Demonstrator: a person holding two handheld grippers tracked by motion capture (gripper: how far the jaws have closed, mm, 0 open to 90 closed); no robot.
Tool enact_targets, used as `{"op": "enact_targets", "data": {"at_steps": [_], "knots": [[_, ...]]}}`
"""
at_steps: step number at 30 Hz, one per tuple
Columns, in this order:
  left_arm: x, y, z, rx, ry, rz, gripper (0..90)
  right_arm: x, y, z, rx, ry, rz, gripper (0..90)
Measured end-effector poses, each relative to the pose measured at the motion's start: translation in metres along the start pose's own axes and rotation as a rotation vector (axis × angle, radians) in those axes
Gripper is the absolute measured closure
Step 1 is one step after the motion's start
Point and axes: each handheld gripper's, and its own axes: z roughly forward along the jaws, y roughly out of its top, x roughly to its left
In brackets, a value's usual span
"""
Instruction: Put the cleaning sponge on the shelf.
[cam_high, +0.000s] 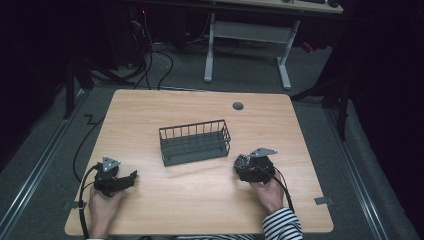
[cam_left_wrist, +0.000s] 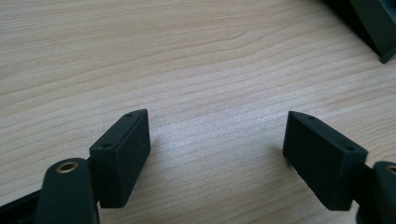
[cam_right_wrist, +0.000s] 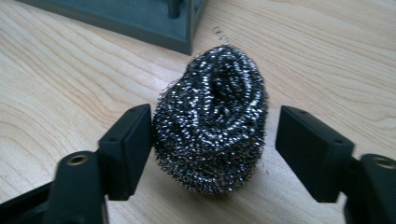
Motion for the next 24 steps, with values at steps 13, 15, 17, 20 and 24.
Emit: {"op": "enact_targets", "data": {"at_steps": [13,15,17,20,24], "knots": [[0.000,0.000,0.000,0.001,-0.001,-0.001,23.3,-0.001,0.000,-0.002,-0.008,0.027,0.007,41.8],[0.000,0.000,0.000,0.000,0.000,0.000,23.2,-0.001,0.000,-0.003,-0.013,0.035,0.014,42.1],[0.000,0.000,0.000,0.000,0.000,0.000,23.3,-0.002,0.000,-0.004,-0.017,0.033,0.014,42.3],[0.000,0.000,0.000,0.000,0.000,0.000,23.3,-0.003,0.001,-0.011,-0.043,0.045,0.029,43.1],[0.000,0.000,0.000,0.000,0.000,-0.001,23.3,-0.004,0.001,-0.017,-0.060,0.061,0.041,43.2]]}}
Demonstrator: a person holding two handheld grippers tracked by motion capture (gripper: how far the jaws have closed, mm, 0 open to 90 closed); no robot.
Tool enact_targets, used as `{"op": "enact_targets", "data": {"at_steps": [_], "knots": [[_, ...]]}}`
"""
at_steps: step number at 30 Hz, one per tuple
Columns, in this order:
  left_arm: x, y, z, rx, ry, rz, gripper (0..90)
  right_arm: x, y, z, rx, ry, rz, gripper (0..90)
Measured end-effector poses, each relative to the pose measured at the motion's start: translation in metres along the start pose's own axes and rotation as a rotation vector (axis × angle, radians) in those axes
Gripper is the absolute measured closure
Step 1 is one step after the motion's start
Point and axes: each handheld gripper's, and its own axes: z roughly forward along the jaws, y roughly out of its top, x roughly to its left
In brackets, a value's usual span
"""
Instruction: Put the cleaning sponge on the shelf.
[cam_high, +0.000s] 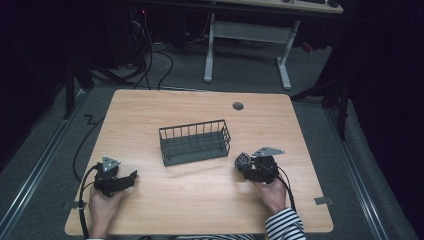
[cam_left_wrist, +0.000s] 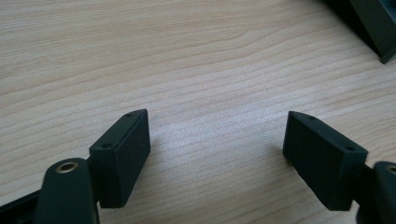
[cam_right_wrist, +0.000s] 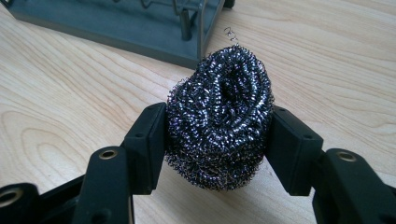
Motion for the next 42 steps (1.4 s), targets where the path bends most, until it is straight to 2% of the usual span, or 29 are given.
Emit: {"op": "enact_targets", "data": {"at_steps": [3,9,12,18,24,28,40,42], "knots": [[0.000,0.000,0.000,0.000,0.000,0.000,23.3,0.000,0.000,-0.004,-0.008,0.009,0.004,43.3],[0.000,0.000,0.000,0.000,0.000,-0.001,23.3,0.003,0.009,-0.015,-0.028,0.009,-0.019,43.3],[0.000,0.000,0.000,-0.001,-0.002,-0.003,23.3,0.000,0.013,-0.020,-0.043,0.028,0.004,43.4],[0.000,0.000,0.000,-0.001,-0.001,-0.002,23.3,0.000,0.021,-0.028,-0.062,0.036,-0.005,43.6],[0.000,0.000,0.000,-0.001,-0.002,-0.004,23.3,0.002,0.041,-0.035,-0.080,0.049,-0.026,43.7],[0.000,0.000,0.000,-0.001,-0.003,-0.005,23.3,0.000,0.051,-0.036,-0.081,0.069,-0.017,44.0],[0.000,0.000,0.000,-0.001,0.001,-0.002,23.4,0.007,0.084,-0.037,-0.101,0.097,-0.063,43.9],[0.000,0.000,0.000,-0.001,0.001,-0.002,23.4,0.012,0.094,-0.034,-0.104,0.102,-0.084,43.9]]}}
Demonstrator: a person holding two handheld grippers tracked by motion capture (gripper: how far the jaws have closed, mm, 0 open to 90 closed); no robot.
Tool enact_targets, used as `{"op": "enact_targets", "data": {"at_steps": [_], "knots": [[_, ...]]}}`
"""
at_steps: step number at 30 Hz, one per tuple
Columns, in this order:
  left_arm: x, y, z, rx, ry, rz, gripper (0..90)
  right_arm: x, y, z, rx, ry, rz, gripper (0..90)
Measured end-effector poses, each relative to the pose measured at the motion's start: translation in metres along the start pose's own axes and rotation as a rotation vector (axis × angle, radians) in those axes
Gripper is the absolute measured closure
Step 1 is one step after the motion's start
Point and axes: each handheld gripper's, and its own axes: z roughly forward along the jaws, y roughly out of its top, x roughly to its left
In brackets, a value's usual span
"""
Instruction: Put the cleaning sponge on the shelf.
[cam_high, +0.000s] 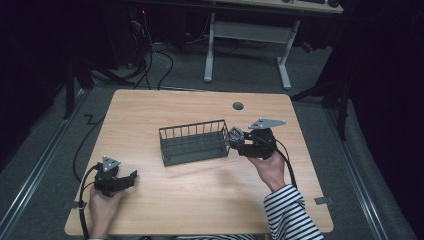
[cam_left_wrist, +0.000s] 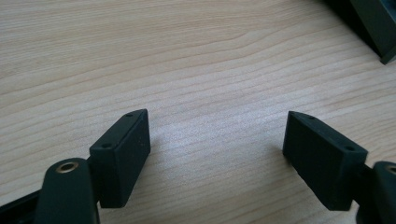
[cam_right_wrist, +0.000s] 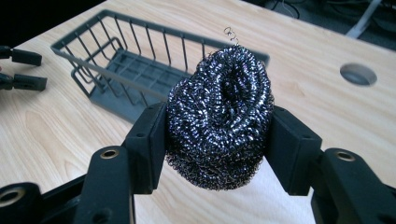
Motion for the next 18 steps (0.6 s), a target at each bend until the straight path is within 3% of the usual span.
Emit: {"op": "enact_targets", "data": {"at_steps": [6,18], "knots": [[0.000,0.000,0.000,0.000,0.000,0.000,23.4,0.005,0.015,0.011,0.011,0.014,-0.011,43.8],[0.000,0.000,0.000,0.000,0.000,0.000,23.4,0.019,0.036,0.056,0.077,0.035,-0.059,43.6]]}}
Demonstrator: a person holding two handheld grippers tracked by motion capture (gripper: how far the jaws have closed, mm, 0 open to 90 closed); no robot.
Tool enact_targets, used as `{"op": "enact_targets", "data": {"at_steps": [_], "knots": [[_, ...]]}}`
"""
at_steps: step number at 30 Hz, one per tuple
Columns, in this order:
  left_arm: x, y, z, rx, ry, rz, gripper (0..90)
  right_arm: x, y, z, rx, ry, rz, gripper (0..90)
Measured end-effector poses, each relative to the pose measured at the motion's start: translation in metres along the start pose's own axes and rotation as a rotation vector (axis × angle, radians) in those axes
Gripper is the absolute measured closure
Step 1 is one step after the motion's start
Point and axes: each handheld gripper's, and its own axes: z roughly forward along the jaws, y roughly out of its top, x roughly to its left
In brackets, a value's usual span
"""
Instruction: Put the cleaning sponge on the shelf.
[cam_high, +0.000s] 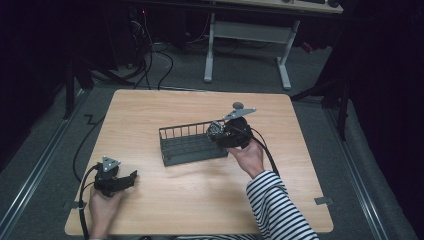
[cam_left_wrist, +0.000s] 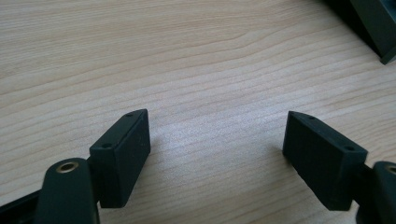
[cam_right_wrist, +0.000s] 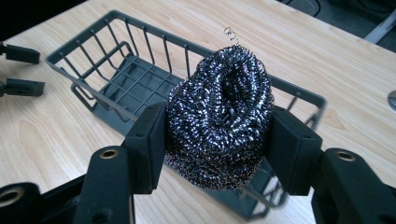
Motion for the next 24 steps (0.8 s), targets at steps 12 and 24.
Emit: {"op": "enact_targets", "data": {"at_steps": [12,24], "knots": [[0.000,0.000,0.000,0.001,0.000,-0.001,23.4,-0.001,0.010,0.041,0.098,0.005,0.029,42.8],[0.000,0.000,0.000,-0.001,-0.001,-0.003,23.8,-0.003,0.009,0.063,0.191,-0.026,0.057,40.0]]}}
